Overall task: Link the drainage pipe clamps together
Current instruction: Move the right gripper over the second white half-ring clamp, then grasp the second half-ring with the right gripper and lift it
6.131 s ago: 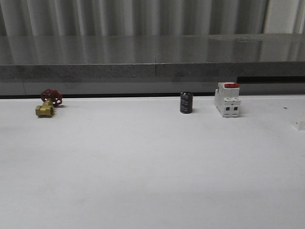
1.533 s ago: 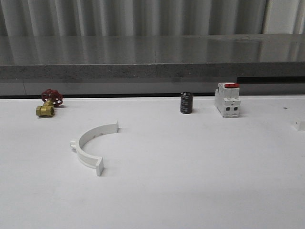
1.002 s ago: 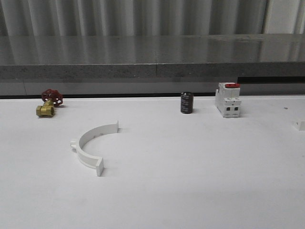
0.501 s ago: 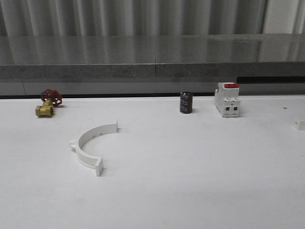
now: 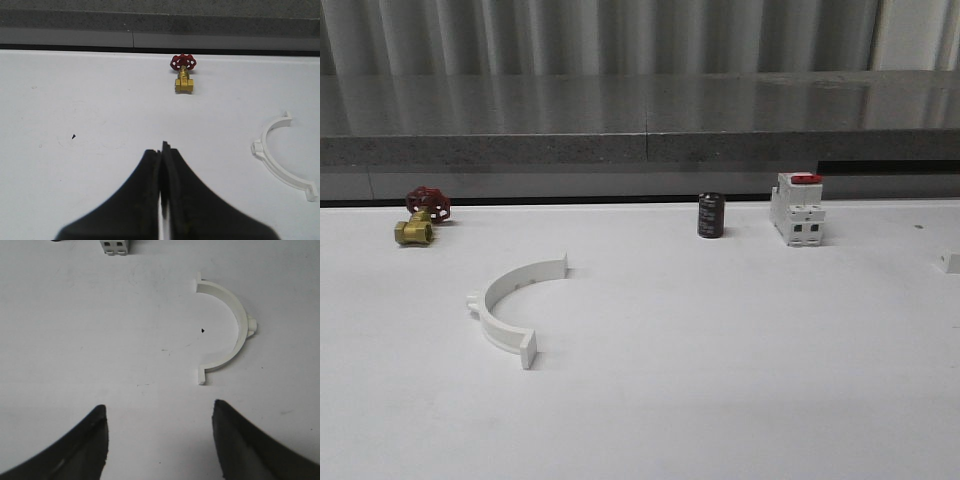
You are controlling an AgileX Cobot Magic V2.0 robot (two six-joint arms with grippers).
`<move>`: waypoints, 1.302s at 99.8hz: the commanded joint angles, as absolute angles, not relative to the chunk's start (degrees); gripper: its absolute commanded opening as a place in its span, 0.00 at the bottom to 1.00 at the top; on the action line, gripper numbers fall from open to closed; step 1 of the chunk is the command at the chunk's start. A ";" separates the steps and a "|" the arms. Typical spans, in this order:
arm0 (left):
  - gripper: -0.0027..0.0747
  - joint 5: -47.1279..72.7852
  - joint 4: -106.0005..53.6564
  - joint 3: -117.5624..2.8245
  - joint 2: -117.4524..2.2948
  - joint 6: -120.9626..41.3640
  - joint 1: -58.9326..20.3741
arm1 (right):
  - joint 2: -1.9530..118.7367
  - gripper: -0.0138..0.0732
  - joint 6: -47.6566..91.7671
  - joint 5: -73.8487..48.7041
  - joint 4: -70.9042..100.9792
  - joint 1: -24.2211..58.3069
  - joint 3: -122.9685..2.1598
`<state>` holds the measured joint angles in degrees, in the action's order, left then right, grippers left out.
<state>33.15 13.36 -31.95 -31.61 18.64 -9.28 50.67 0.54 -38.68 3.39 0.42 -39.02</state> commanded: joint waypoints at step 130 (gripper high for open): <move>0.01 29.42 13.75 -33.48 -31.70 18.52 -9.08 | 106.12 0.72 12.00 -35.42 4.10 -14.93 -68.00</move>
